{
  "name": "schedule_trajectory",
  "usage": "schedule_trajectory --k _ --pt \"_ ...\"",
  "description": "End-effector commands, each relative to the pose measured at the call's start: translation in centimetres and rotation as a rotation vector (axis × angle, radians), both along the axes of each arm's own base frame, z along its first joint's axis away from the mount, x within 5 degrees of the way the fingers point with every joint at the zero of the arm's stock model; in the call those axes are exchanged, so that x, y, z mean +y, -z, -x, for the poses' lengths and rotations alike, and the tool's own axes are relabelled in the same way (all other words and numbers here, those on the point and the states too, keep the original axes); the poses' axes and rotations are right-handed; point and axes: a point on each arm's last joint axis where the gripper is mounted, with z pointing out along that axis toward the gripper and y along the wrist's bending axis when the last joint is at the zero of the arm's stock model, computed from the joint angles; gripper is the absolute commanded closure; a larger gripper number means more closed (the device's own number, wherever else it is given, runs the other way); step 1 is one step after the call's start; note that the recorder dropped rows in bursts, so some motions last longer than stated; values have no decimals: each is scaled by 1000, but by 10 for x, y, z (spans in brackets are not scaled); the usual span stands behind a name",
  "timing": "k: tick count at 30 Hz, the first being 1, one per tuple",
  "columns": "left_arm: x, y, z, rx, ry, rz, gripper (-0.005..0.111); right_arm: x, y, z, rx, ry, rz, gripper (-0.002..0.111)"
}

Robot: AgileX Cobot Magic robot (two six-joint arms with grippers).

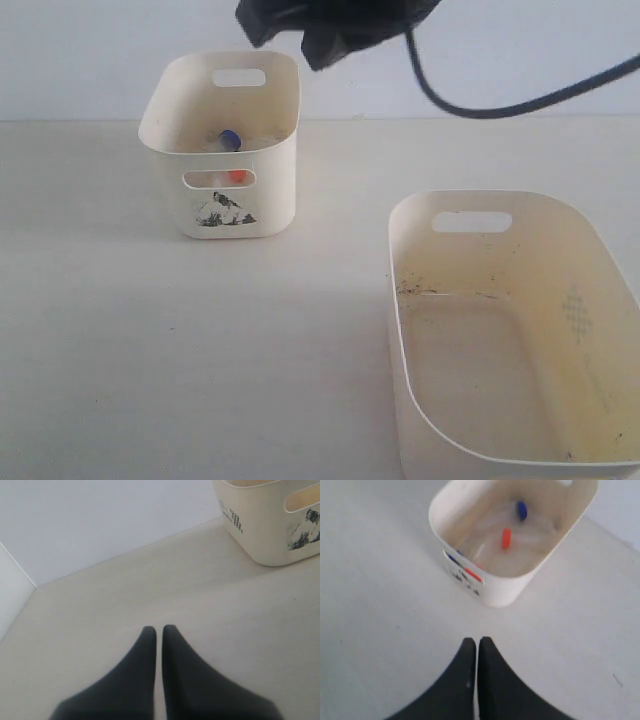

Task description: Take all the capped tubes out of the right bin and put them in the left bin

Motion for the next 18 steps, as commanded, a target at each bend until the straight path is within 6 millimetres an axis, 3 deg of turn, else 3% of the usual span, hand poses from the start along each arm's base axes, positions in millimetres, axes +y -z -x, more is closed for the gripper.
schedule_trajectory --k 1,4,7,13,18 --pt "0 -1 0 -6 5 12 102 -24 -15 33 -220 -6 -115 107" --pt "0 -1 0 -6 5 12 102 -45 -3 57 -288 4 -155 107" --pt "0 -1 0 -6 5 12 102 -86 22 80 -436 109 -254 107" --pt "0 -1 0 -6 5 12 102 -158 107 146 -440 397 -311 107" --pt "0 -1 0 -6 5 12 102 -182 148 180 -492 546 -307 107"
